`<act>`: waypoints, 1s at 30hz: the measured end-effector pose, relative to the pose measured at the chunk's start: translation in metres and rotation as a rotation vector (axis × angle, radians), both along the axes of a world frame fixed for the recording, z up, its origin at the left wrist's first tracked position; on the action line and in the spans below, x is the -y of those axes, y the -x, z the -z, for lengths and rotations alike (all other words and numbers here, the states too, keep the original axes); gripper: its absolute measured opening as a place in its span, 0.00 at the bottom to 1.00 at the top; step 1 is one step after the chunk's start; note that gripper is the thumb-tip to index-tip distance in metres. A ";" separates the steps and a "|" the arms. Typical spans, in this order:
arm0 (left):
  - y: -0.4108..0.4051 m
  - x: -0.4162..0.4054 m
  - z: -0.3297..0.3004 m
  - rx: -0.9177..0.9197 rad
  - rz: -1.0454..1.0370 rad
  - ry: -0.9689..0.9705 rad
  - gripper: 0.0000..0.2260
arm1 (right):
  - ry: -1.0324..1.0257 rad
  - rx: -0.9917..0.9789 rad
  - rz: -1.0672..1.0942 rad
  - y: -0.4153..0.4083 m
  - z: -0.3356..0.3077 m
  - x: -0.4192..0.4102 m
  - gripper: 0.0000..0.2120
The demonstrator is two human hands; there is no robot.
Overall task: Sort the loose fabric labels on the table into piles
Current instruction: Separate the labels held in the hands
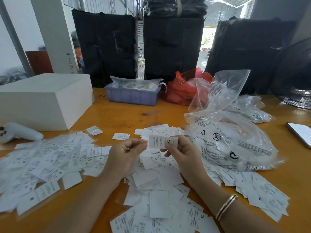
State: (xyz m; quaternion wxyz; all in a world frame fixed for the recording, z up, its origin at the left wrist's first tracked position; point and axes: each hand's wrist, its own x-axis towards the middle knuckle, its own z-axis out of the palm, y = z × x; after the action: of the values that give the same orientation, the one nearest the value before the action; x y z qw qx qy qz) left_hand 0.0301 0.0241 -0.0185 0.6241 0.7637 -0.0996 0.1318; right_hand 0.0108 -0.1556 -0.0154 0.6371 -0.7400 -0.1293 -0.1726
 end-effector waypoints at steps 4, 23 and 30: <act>0.001 0.001 0.000 -0.004 0.020 -0.013 0.05 | 0.046 0.036 -0.001 -0.001 0.003 -0.005 0.09; 0.001 -0.001 0.002 0.176 0.117 -0.256 0.07 | 0.360 -0.098 -0.059 0.003 0.003 -0.012 0.13; 0.002 -0.001 0.000 0.110 0.072 -0.162 0.01 | 0.277 -0.051 0.027 0.001 0.004 -0.007 0.10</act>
State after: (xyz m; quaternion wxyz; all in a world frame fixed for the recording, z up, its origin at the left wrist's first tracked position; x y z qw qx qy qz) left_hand 0.0282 0.0253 -0.0187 0.5582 0.7991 -0.1717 0.1426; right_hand 0.0101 -0.1489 -0.0190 0.5297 -0.8266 -0.1257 -0.1426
